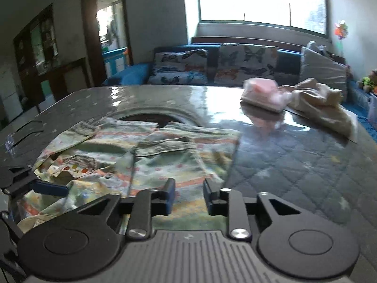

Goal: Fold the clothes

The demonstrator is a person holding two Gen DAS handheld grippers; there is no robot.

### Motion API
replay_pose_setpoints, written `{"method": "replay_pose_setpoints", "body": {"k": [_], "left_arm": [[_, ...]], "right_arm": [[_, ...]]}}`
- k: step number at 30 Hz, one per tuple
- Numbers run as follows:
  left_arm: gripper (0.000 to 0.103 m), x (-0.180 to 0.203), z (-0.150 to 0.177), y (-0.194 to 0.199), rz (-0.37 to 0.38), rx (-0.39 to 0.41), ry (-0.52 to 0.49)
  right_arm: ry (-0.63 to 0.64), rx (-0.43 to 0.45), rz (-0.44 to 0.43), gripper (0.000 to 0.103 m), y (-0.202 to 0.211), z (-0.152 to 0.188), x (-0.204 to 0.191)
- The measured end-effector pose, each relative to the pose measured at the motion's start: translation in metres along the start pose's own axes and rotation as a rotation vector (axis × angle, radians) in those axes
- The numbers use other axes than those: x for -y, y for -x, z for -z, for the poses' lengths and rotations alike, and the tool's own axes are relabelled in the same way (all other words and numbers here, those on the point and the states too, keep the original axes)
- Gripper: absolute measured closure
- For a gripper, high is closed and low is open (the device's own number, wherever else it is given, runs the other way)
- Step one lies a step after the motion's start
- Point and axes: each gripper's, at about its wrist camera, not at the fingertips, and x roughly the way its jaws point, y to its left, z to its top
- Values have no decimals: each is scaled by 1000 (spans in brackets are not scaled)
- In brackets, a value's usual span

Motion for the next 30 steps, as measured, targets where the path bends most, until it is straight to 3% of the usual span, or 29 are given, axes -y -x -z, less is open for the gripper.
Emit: {"method": "replay_pose_setpoints", "body": {"k": [10,21,24,30], "left_arm": [[0,-4,16,0,23,24,-6],[0,-7,18,0,37,49,-7],[0,-6,18,-1,33,51,-11],[0,-5,19,-1,23,52,-18]], "right_arm": [[120,-83,-79,64,-62,-25,-45],[150,-137,-55,66,-112,-31,-64],[149,-129,-43,70,-115,-31,-65],[151,-117,-25,95,-117,-31,-64]]}}
